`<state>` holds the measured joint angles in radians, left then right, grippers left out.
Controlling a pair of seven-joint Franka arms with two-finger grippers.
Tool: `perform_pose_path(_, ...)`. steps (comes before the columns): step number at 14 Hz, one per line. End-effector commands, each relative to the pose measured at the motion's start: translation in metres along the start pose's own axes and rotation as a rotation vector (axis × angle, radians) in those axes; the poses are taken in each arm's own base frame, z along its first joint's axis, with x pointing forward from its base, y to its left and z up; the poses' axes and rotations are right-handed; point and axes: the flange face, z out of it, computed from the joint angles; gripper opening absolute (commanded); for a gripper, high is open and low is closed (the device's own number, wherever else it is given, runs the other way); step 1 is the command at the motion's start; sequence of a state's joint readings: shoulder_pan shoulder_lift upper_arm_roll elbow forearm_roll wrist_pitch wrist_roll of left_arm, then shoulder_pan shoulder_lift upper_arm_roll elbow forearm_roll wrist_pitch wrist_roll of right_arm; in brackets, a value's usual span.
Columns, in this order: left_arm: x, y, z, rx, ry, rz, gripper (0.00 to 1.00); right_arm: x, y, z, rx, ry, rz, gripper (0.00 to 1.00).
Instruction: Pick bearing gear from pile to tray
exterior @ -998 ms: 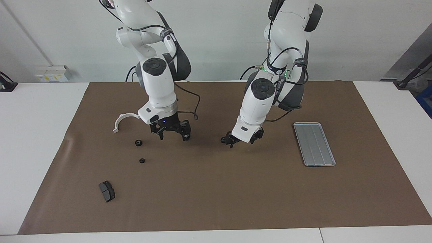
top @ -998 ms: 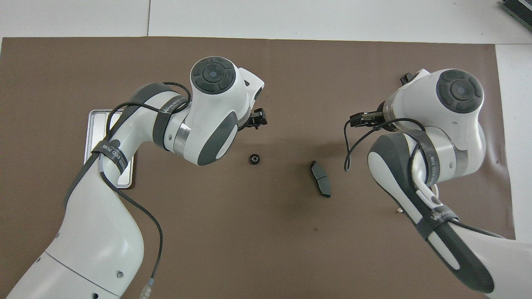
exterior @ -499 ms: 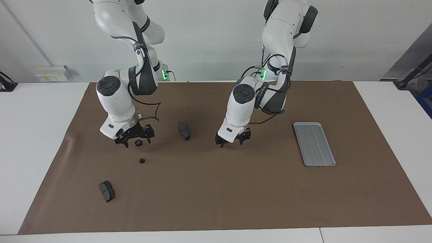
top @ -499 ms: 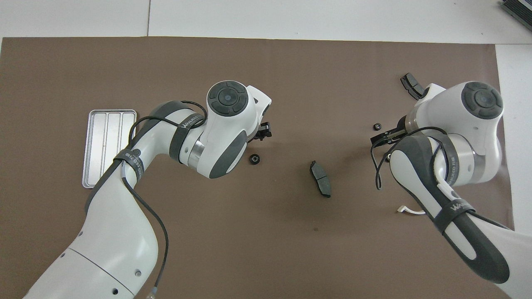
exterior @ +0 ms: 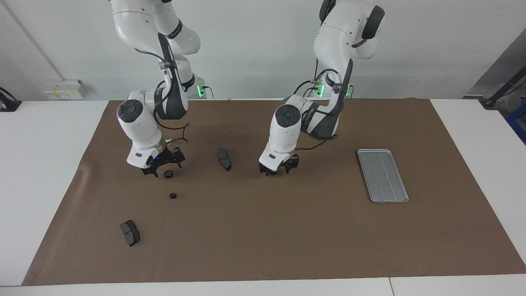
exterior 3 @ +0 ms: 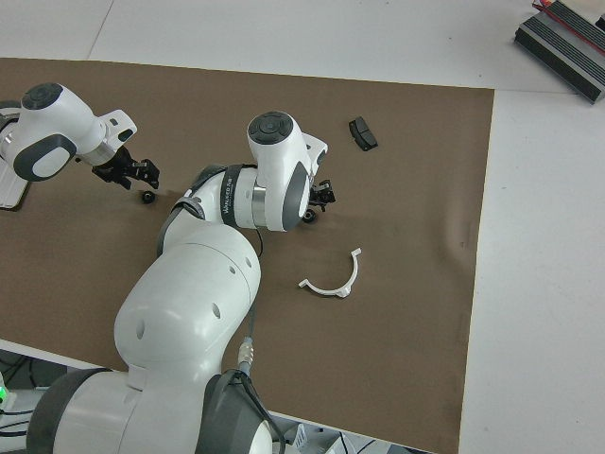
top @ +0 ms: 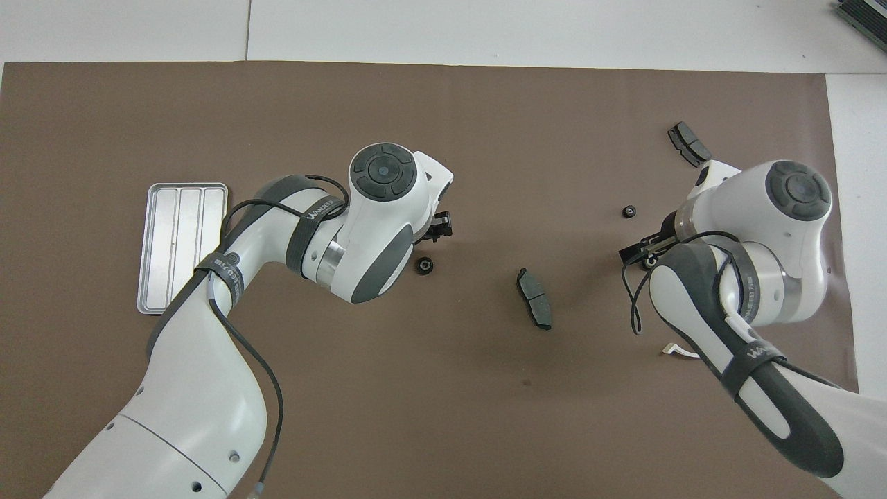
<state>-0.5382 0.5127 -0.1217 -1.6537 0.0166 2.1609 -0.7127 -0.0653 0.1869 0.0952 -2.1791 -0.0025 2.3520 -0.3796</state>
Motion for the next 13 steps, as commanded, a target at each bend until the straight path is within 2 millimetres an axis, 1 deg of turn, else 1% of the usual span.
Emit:
perform_pose_path(1,-0.018,0.0,-0.003,0.018,0.027,0.011,0.74,-0.012,-0.003,0.002,0.002,0.036,-0.01,0.78)
perform_pose_path(2,-0.021,0.001,-0.002,0.016,0.029,0.015,0.73,-0.014,-0.004,0.006,0.0,0.042,-0.007,0.74)
perform_pose_path(4,-0.026,0.001,0.004,0.017,0.028,0.022,0.73,-0.016,-0.004,0.009,0.0,0.04,-0.009,0.69)
perform_pose_path(6,-0.031,0.002,0.009,0.01,0.038,0.028,0.71,-0.016,-0.004,0.009,-0.001,0.042,-0.005,0.67)
perform_pose_path(10,-0.034,0.001,0.012,0.009,0.039,0.03,0.69,-0.015,-0.002,0.011,-0.011,0.066,0.003,0.66)
perform_pose_path(12,-0.036,0.0,0.014,0.006,0.042,0.032,0.68,-0.016,-0.002,0.013,-0.01,0.064,0.0,0.6)
perform_pose_path(13,-0.04,0.001,0.016,0.006,0.042,0.037,0.67,-0.017,-0.002,0.014,-0.01,0.063,0.001,0.55)
